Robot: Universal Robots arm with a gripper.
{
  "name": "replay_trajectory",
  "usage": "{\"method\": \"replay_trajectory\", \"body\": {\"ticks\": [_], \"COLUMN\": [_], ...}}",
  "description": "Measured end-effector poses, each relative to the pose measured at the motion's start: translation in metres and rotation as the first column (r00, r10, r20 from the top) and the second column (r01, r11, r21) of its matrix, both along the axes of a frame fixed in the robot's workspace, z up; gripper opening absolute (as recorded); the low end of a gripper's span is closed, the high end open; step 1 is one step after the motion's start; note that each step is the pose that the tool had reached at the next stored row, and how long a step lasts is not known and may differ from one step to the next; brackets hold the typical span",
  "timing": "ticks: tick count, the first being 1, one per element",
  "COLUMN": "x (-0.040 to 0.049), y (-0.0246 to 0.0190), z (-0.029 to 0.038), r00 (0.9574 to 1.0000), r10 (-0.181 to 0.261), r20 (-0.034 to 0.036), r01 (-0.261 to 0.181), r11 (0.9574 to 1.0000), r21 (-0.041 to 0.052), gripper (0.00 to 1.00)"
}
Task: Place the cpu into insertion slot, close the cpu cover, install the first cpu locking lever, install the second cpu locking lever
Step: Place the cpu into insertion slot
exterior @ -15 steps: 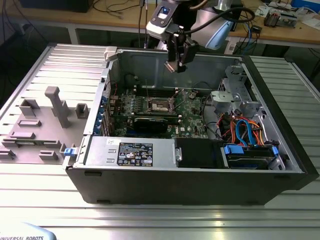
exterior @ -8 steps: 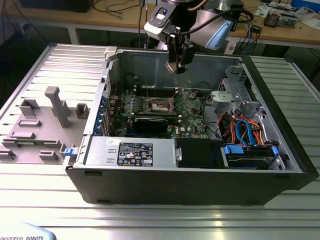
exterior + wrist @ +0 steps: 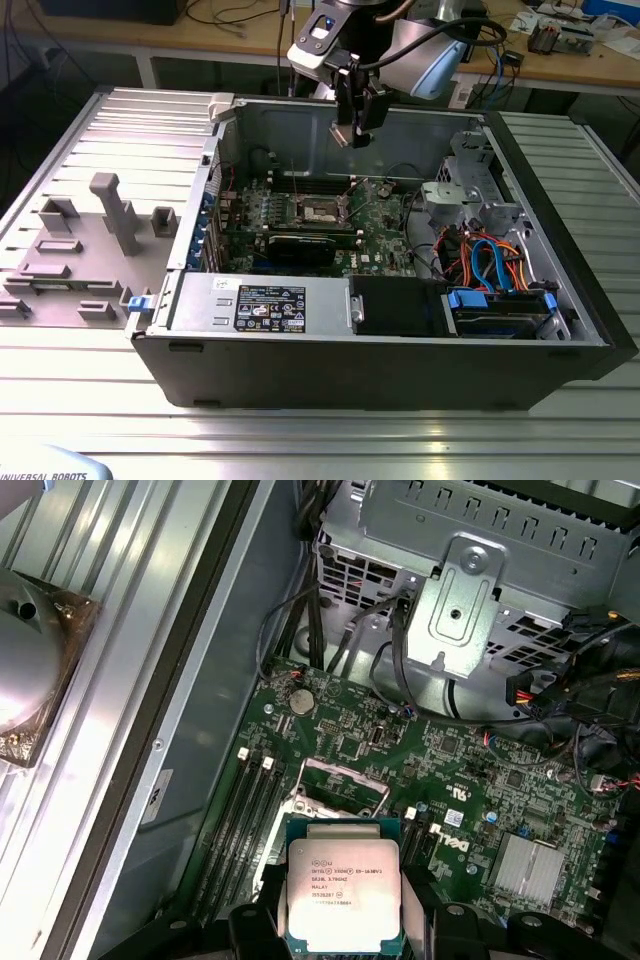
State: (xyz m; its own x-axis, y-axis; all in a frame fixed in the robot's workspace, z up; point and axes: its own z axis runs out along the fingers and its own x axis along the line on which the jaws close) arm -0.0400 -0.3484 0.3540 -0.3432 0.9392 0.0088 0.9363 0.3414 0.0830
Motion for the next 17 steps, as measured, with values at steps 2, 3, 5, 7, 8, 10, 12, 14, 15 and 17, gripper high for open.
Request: {"method": "replay_trajectory", "body": {"ticks": [2,3,5,7,8,10,12,14,15,17], "x": [0.0,0.0,0.0,0.0,0.0,0.0,0.0,0.0,0.0,0.0], "y": [0.0,0.0,0.0,0.0,0.0,0.0,0.0,0.0,0.0,0.0], "z": [0.0,0.0,0.0,0.0,0.0,0.0,-0.0001,-0.0001,-0.0001,-0.0002], "r00": [1.0,1.0,1.0,1.0,1.0,0.9999,0.9998,0.9991,0.9986,0.9974], "r10": [0.0,0.0,-0.001,-0.003,-0.006,-0.011,-0.021,-0.043,-0.054,-0.072], "r20": [0.0,0.0,0.0,0.0,0.0,0.0,0.0001,0.0001,0.0,0.0001], "r01": [0.0,0.0,0.001,0.003,0.006,0.011,0.021,0.043,0.054,0.072], "r11": [1.0,1.0,1.0,1.0,1.0,0.9999,0.9998,0.9991,0.9986,0.9974], "r21": [0.0,0.0,0.0,-0.0001,0.0,0.0,0.0,0.0001,0.0,0.0], "gripper": [0.54,0.54,0.54,0.54,0.54,0.54,0.54,0.54,0.54,0.54]}}
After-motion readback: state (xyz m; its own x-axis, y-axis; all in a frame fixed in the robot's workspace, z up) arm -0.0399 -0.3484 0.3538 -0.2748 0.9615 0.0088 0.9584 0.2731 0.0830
